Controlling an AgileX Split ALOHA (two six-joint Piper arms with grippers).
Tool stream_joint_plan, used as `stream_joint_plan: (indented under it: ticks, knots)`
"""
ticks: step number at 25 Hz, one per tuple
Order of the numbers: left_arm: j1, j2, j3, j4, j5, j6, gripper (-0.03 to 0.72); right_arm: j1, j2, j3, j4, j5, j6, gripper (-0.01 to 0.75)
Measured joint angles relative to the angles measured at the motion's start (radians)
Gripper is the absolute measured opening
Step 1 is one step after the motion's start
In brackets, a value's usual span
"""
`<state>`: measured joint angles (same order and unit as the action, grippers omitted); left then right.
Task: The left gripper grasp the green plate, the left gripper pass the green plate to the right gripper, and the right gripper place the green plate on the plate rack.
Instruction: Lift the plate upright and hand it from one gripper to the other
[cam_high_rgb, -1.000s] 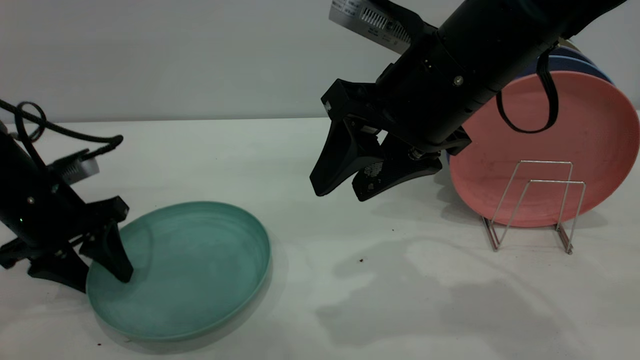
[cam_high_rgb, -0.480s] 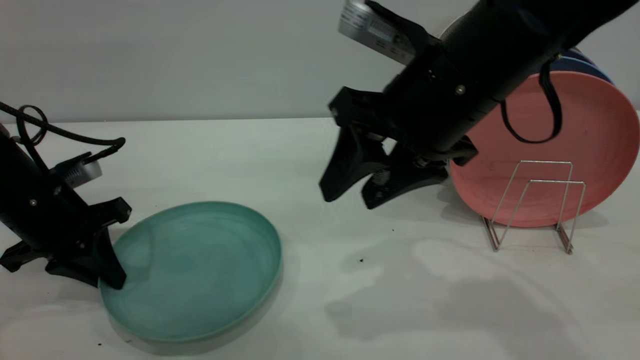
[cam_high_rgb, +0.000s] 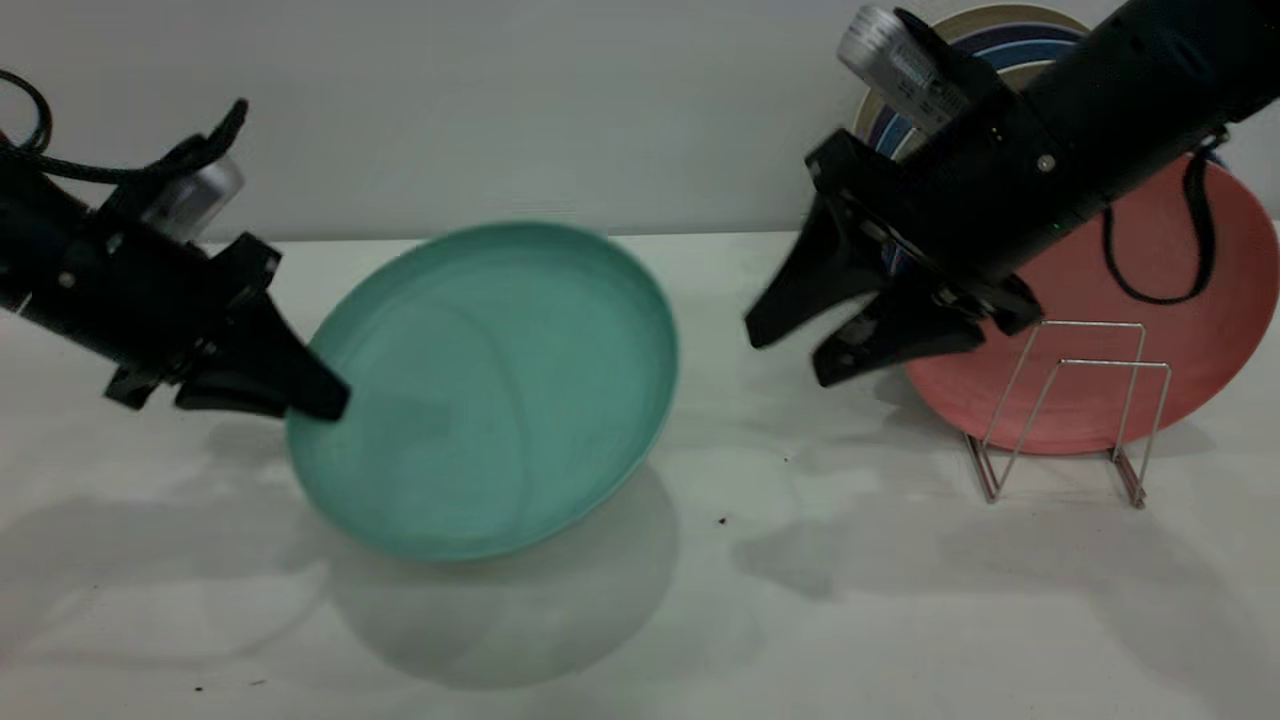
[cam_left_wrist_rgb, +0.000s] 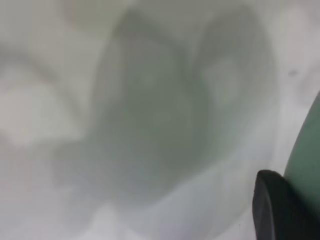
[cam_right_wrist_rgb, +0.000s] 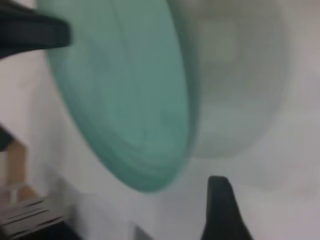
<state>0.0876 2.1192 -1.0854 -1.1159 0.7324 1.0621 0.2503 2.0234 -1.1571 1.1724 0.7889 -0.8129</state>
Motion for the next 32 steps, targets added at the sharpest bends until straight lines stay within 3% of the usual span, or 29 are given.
stream_joint_plan:
  ticks: [4,17,20,26,32]
  knots:
    - [-0.024,0.000,0.000,-0.039,0.006,0.031,0.021,0.003,0.028,-0.014,0.108,0.072,-0.069,0.498]
    - [-0.126,0.000,0.000,-0.042,-0.033,0.035,0.021,0.008,0.031,-0.016,0.134,0.073,-0.099,0.492]
    - [-0.136,0.000,0.000,-0.065,-0.039,0.048,0.021,0.007,0.031,-0.016,0.117,0.068,-0.103,0.427]
    - [-0.152,-0.001,0.000,-0.142,0.041,0.113,0.021,0.009,0.032,-0.016,0.127,0.073,-0.104,0.219]
    - [-0.152,-0.001,0.000,-0.144,0.046,0.116,0.028,0.008,0.036,-0.016,0.118,0.063,-0.131,0.145]
